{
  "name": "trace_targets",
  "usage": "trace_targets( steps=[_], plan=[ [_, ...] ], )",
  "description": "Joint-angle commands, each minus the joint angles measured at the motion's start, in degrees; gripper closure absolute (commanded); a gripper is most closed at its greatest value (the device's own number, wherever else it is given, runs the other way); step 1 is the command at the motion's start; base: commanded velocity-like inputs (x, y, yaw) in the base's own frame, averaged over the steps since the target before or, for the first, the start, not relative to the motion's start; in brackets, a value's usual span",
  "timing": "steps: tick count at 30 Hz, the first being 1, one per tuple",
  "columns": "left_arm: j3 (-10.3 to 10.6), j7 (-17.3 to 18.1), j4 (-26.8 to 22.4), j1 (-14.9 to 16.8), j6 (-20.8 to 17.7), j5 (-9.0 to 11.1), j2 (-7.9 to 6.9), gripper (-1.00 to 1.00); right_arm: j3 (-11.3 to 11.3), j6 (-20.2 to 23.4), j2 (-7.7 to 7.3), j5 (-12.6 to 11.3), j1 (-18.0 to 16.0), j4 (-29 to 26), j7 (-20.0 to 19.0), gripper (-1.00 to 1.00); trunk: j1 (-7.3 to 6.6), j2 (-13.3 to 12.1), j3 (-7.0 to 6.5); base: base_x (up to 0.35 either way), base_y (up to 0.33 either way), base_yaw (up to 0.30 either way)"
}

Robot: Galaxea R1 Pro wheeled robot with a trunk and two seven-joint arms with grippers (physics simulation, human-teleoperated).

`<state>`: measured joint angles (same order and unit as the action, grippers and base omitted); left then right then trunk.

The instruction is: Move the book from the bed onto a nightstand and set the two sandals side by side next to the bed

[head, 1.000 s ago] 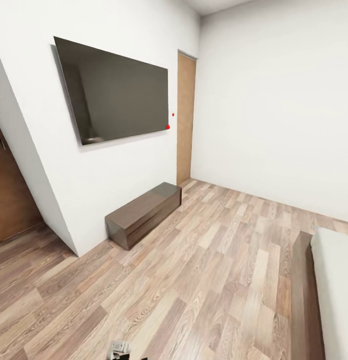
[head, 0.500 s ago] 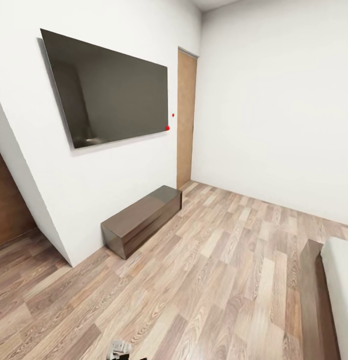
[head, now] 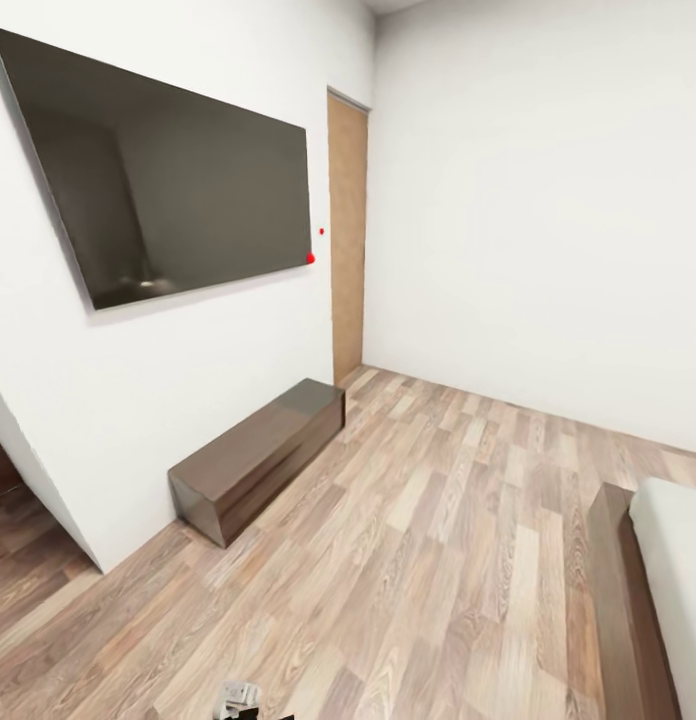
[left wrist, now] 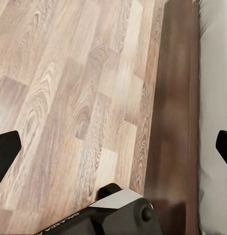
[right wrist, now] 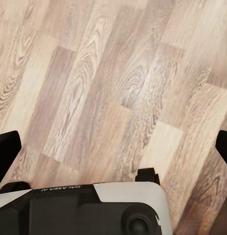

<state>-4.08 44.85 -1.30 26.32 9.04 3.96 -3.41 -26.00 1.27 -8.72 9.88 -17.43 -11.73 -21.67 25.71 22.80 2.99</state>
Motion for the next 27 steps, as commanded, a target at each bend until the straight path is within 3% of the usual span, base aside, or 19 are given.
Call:
trace_targets(
  steps=[1,18,27],
  plan=[
    [-0.4,0.2,0.1,0.0,0.1,-0.1,-0.02,-1.0,-0.5,0.1,0.02,0.6,-0.1,0.0,-0.3,-1.0,0.07,0.1,0.13,0.331,0.0,-0.273],
    [-0.3,0.2,0.1,0.0,0.1,-0.1,-0.02,-1.0,-0.5,0.1,0.02,0.6,-0.1,0.0,-0.3,-1.0,0.07,0.1,0.13,0.324,0.0,-0.275],
    [-0.3,0.2,0.1,0.0,0.1,-0.1,-0.02,-1.0,-0.5,0.1,0.02,0.6,-0.1,0.0,-0.3,-1.0,0.07,0.1,0.13,0.179,0.0,-0.274]
  ],
)
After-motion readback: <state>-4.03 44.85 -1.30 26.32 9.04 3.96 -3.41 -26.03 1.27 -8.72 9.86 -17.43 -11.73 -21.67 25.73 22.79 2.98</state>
